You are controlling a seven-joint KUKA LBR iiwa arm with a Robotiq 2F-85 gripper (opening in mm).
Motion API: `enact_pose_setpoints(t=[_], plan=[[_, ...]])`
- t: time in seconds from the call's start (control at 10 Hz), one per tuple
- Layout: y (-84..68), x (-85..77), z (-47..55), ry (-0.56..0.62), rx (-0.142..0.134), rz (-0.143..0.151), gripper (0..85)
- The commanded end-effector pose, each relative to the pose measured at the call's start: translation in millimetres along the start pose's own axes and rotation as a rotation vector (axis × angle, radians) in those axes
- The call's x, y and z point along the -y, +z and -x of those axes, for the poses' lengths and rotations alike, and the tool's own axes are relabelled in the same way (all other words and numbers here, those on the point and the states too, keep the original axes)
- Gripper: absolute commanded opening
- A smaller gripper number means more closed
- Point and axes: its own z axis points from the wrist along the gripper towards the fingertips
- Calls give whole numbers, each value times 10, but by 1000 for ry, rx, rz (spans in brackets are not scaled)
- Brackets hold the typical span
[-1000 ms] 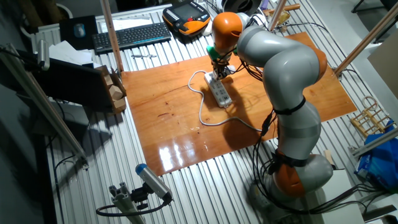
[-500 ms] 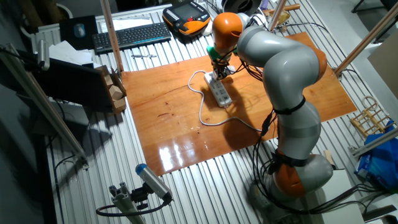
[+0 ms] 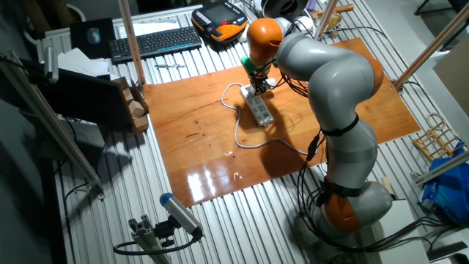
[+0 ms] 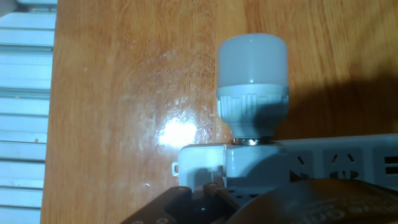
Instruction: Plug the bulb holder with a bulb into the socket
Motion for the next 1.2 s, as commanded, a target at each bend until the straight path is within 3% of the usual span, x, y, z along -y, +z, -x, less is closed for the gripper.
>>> enact_pose_setpoints(t=[0.0, 0.9, 1.1], plan=[[3, -1, 2, -1, -1, 0, 0], [96, 2, 1, -4, -17, -3, 0], [98, 1, -1, -10, -19, 14, 0]])
